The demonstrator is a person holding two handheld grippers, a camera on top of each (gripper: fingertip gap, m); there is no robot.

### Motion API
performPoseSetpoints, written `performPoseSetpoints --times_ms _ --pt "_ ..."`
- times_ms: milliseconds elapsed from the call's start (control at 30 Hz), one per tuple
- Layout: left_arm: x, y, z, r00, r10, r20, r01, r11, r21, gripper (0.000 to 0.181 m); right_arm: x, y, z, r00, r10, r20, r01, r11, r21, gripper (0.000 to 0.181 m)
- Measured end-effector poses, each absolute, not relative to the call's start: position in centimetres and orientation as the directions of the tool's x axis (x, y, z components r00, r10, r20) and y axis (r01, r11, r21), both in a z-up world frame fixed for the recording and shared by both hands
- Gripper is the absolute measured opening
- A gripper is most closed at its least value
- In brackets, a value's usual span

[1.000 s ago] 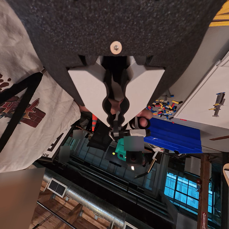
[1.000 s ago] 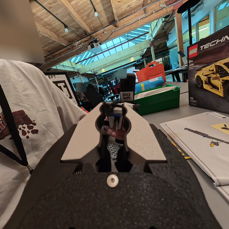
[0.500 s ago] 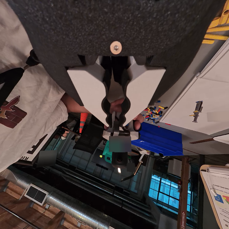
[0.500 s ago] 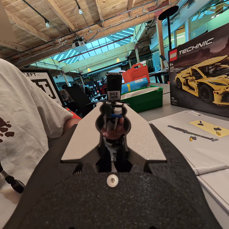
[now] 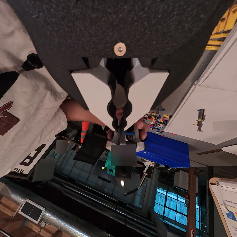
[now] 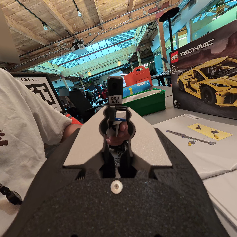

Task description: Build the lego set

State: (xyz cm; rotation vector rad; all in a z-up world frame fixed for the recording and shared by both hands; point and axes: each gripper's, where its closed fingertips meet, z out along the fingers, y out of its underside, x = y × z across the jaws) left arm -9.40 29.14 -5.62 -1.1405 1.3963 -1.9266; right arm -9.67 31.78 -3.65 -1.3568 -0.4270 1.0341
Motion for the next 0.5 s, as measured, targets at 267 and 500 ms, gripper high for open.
performPoseSetpoints --times_ms 267,500 --pt "-9.1 29.03 -6.07 -0.51 -0.789 0.344 -0.101 -0.342 -0.934 0.004 -9.56 31.95 -4.04 0.54 0.791 -0.289 -0.334 -0.114 -0.936 0.024" --pt "-9.01 29.72 -5.94 -0.482 -0.806 0.344 -0.089 -0.346 -0.934 0.012 -9.07 32.37 -4.1 0.554 0.775 -0.302 -0.351 -0.111 -0.93 0.024"
